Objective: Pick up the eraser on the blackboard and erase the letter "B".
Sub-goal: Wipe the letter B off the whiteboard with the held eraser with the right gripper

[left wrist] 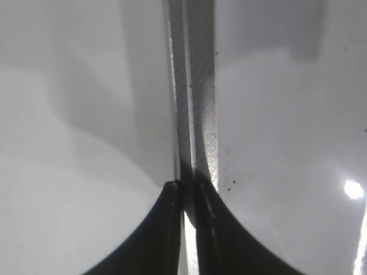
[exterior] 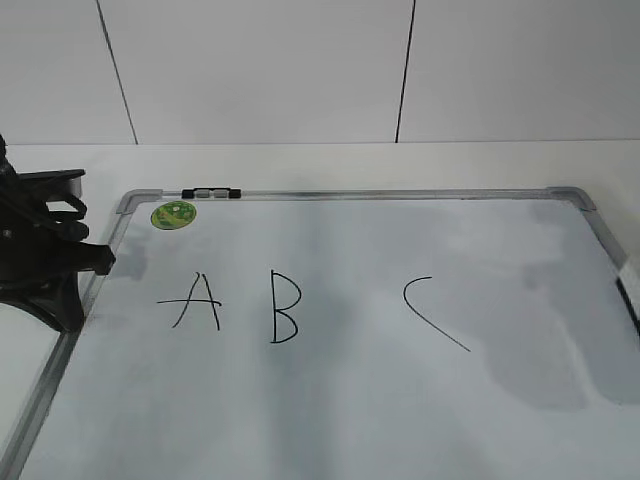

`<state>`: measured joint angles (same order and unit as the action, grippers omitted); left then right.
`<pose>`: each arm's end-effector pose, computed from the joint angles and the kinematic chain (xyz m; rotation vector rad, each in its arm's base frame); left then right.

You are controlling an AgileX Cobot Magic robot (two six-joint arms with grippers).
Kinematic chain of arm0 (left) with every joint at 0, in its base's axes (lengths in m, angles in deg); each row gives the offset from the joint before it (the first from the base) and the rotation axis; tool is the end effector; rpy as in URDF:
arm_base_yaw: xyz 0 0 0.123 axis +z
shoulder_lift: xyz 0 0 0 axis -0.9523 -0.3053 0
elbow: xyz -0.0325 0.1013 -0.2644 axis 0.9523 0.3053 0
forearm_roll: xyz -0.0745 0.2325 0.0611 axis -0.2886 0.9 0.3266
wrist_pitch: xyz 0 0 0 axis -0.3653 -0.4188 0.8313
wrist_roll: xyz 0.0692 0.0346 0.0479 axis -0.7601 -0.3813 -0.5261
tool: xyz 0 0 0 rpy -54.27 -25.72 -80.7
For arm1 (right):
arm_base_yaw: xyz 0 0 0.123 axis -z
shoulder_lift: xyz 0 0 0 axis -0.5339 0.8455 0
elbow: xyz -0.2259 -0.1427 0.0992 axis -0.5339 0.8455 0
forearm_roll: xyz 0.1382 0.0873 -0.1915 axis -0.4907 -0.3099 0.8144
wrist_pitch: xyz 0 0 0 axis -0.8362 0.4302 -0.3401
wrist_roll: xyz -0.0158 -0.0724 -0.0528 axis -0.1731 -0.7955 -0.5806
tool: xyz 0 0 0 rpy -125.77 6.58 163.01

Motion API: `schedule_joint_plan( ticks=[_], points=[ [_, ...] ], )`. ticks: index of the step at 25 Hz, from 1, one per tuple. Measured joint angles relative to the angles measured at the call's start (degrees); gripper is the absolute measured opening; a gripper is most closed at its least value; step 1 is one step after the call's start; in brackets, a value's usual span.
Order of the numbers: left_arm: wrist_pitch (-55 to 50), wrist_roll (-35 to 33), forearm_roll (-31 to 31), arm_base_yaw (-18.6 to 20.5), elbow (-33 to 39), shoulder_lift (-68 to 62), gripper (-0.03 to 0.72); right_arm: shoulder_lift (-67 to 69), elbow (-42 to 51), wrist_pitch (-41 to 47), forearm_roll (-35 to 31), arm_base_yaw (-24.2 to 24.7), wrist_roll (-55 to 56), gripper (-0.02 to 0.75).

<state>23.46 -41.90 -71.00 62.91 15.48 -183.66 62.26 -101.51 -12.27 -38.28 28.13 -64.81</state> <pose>0.3318 -0.0659 0.1521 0.0648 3.1032 -0.2022 0.2184 0.0194 0.2702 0.1380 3.0531 0.0758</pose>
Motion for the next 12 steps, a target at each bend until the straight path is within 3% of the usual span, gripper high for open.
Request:
schedule_joint_plan(
  ticks=[8, 12],
  points=[
    [0.0, 0.0, 0.0, 0.0, 0.0, 0.0, 0.033, 7.2, -10.0, 0.4, 0.4, -16.9, 8.8, 0.545],
    [-0.2, 0.0, 0.0, 0.0, -0.1, 0.0, 0.033, 14.4, -16.3, 0.4, 1.0, -22.6, 10.4, 0.545]
  ],
)
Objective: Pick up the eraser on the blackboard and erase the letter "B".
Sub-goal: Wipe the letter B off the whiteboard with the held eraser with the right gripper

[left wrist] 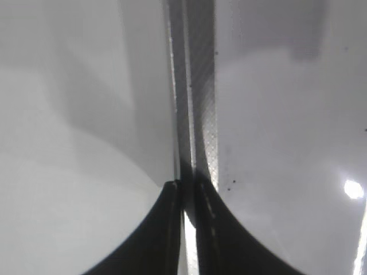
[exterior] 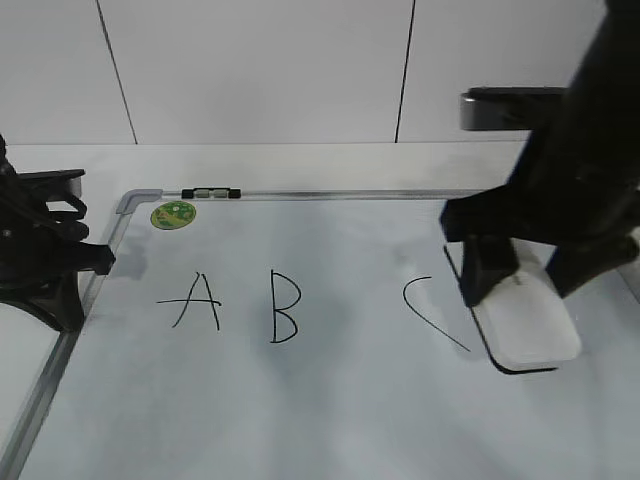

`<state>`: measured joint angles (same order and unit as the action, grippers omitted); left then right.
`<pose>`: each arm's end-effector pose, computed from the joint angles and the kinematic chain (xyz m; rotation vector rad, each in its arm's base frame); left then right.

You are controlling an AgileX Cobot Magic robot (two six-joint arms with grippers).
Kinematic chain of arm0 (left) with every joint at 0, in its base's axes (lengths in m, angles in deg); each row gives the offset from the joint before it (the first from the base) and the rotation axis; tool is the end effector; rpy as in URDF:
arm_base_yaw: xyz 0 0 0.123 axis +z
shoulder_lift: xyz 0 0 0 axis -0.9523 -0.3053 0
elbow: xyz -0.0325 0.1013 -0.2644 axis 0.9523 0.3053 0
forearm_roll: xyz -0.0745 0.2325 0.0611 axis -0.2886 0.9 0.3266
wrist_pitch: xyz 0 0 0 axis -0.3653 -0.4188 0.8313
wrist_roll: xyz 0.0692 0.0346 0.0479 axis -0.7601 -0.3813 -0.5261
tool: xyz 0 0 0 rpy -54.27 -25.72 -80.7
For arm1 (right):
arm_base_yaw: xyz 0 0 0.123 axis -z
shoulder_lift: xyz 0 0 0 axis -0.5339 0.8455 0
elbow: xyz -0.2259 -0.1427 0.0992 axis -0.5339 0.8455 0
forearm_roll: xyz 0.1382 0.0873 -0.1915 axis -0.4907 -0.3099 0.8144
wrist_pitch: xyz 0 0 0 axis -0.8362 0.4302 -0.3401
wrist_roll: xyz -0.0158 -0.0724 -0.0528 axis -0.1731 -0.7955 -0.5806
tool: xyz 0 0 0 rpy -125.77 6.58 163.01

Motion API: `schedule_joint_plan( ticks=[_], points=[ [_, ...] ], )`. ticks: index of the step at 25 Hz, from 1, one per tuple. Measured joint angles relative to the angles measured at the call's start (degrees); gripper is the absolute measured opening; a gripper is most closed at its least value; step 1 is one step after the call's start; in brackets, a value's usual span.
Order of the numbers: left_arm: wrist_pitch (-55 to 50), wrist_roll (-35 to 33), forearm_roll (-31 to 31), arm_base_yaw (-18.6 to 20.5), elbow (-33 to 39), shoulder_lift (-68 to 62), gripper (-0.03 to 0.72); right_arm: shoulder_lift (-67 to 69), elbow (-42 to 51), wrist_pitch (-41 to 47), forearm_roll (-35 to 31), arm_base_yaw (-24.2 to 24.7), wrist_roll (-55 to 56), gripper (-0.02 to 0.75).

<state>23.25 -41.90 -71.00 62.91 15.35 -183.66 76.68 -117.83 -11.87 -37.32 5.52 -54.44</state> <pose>0.3319 -0.0660 0.1526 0.0654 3.1046 -0.2026 0.2620 0.1345 0.2789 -0.1959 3.0364 0.1022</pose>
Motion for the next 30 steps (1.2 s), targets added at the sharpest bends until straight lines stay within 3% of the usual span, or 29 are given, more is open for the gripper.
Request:
schedule_joint_plan(
  ticks=[14, 24, 30],
  points=[
    [-0.5, 0.0, 0.0, 0.0, 0.0, 0.0, 0.033, 26.4, -25.8, 0.1, 2.7, -8.9, 0.2, 0.545],
    [-0.7, 0.0, 0.0, 0.0, -0.1, 0.0, 0.033, 40.1, -38.5, 0.7, 2.7, -9.4, 0.2, 0.544],
    [-0.7, 0.0, 0.1, 0.0, -0.1, 0.0, 0.033, 41.2, -40.2, 2.3, 2.5, -9.5, 0.1, 0.544]
  ],
)
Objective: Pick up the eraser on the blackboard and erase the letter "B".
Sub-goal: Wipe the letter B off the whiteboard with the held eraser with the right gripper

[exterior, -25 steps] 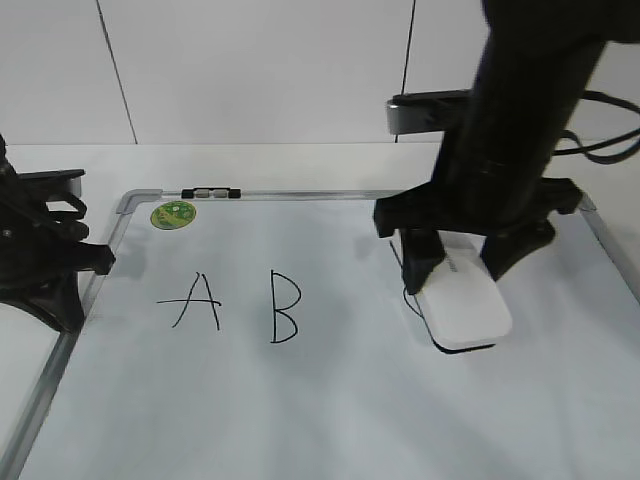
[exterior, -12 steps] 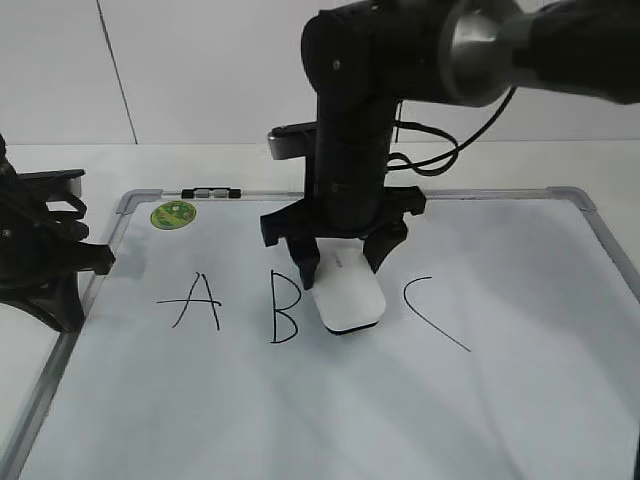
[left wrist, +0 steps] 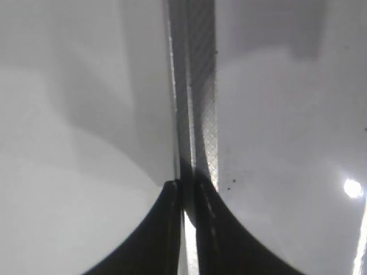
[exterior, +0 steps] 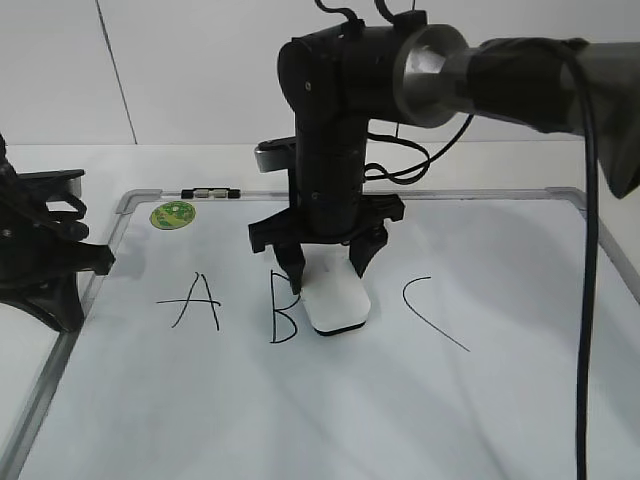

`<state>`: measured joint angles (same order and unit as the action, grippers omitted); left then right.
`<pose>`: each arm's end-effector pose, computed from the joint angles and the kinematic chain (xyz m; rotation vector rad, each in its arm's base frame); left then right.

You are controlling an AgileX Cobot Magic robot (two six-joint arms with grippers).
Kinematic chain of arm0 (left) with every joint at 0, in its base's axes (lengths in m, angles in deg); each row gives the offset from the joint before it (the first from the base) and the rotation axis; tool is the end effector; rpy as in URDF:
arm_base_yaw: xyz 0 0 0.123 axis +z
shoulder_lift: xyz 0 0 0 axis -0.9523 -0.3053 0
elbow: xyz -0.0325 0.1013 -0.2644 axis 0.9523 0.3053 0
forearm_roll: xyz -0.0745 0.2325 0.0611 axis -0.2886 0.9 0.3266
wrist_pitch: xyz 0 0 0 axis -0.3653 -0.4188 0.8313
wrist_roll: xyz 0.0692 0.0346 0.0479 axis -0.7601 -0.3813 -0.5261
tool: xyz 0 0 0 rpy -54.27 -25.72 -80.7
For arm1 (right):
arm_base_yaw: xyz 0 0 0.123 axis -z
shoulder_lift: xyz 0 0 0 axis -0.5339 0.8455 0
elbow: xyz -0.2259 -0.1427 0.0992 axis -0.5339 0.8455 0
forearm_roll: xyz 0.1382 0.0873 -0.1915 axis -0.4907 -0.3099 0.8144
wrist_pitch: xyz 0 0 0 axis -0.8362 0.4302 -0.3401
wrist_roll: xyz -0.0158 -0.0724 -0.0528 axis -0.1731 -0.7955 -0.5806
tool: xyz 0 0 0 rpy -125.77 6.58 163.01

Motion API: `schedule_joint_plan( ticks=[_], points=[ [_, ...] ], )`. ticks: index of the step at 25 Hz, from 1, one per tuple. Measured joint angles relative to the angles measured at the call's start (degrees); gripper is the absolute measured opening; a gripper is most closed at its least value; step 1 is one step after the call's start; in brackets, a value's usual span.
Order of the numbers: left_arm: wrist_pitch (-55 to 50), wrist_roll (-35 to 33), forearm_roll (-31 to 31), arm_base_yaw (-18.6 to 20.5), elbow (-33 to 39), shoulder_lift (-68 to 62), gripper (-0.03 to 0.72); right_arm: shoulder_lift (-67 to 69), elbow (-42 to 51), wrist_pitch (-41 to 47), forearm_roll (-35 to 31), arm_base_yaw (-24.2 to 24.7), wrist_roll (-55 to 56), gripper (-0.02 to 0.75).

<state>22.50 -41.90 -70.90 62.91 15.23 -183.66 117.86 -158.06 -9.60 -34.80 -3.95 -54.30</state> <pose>0.3312 -0.0659 0.1530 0.0689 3.1155 -0.2008 0.3772 0.2743 0.1813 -0.4667 3.0449 0.0178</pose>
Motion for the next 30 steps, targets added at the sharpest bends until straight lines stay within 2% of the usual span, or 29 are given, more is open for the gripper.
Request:
schedule_joint_plan(
  ticks=[8, 14, 25, 30],
  points=[
    [-0.1, 0.0, 0.1, 0.0, 0.0, 0.0, 0.033, 0.3, -0.1, -0.2, 2.8, -3.9, -0.2, 0.544],
    [-0.1, 0.0, 0.2, 0.0, 0.0, 0.0, 0.033, 0.3, -0.1, -0.6, 0.6, -7.5, -0.3, 0.543],
    [-0.2, 0.0, 0.2, 0.0, 0.0, 0.0, 0.033, 0.3, -0.1, -0.7, 2.9, -7.5, 2.3, 0.543],
    [-0.2, 0.0, 0.2, 0.0, 0.0, 0.0, 0.033, 0.3, -0.1, -1.1, 2.5, -3.5, 3.6, 0.543]
  ],
)
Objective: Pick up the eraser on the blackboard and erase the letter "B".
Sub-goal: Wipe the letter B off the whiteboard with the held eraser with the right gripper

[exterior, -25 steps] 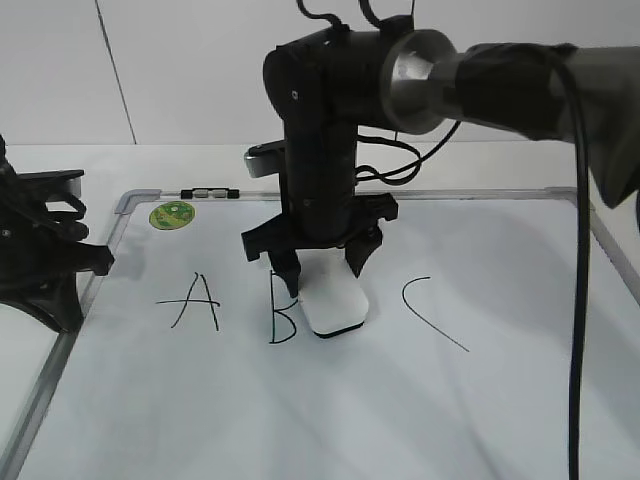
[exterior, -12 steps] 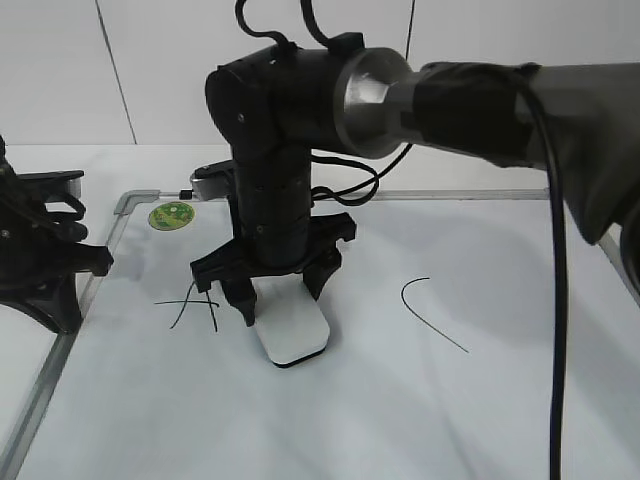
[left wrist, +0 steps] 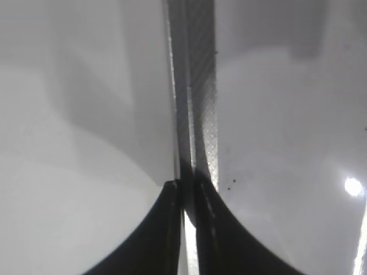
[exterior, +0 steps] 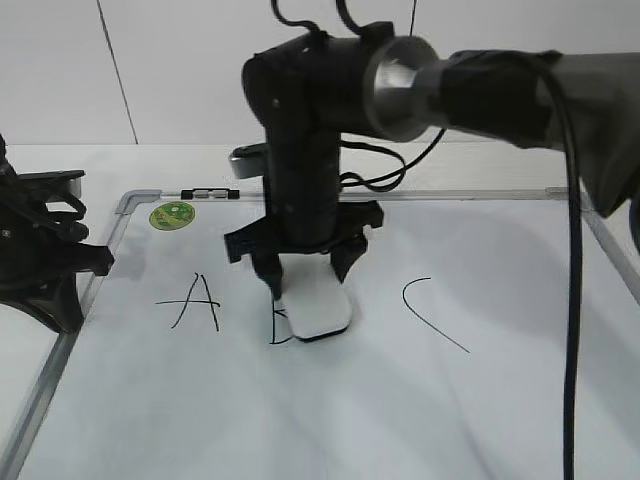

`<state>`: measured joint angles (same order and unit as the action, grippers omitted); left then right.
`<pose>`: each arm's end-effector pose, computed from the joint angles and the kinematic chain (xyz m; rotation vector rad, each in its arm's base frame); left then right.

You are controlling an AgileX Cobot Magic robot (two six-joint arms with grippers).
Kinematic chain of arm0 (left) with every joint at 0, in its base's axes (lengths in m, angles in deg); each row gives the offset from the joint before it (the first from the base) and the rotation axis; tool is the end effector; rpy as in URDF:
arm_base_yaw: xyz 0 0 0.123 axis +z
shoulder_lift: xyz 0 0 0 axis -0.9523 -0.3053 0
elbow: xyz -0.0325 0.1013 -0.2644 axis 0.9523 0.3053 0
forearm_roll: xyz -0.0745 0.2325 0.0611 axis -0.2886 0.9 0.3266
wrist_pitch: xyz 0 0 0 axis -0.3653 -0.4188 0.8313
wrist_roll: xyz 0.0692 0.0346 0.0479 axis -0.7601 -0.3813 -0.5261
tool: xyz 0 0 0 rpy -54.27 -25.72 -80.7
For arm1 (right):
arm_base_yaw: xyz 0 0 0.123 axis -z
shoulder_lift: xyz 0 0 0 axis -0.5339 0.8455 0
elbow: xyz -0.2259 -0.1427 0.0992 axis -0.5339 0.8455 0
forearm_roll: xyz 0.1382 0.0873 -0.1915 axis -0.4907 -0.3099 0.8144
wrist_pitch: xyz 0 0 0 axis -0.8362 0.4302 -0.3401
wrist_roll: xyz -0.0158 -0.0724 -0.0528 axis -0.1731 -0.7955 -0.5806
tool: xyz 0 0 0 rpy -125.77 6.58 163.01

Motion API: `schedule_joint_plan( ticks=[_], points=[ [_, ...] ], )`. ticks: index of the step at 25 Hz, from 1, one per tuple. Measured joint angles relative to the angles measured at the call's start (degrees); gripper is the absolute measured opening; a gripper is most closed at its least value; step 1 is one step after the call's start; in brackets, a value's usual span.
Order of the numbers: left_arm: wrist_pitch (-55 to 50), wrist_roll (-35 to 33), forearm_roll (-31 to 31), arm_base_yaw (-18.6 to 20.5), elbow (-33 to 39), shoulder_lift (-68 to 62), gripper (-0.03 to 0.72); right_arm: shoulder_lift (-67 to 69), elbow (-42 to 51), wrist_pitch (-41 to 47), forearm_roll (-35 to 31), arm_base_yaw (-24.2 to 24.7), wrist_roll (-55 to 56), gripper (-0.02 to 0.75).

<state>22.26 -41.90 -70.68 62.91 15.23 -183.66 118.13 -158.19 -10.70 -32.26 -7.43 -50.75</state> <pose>0.3309 -0.0656 0.1530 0.0731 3.1196 -0.1962 0.3641 0.2952 0.1799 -0.4789 3.0071 -0.0188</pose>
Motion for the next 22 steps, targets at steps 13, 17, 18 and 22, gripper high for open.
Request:
schedule_joint_plan(
  ticks=[13, 17, 18, 22],
  points=[
    [0.0, 0.0, 0.0, 0.0, 0.0, 0.0, 0.033, 0.0, 0.0, -0.7, 4.7, 2.6, 0.3, 0.543],
    [0.0, 0.0, 0.0, 0.0, 0.0, 0.0, 0.033, 0.1, 0.0, -0.7, 4.9, -0.1, -1.2, 0.543],
    [0.0, 0.0, 0.0, 0.0, 0.0, 0.0, 0.033, 0.1, 0.0, -0.7, 4.4, -0.9, -1.4, 0.543],
    [0.0, 0.0, 0.0, 0.0, 0.0, 0.0, 0.033, 0.1, 0.0, -0.7, 2.2, -3.3, -1.8, 0.543]
  ],
)
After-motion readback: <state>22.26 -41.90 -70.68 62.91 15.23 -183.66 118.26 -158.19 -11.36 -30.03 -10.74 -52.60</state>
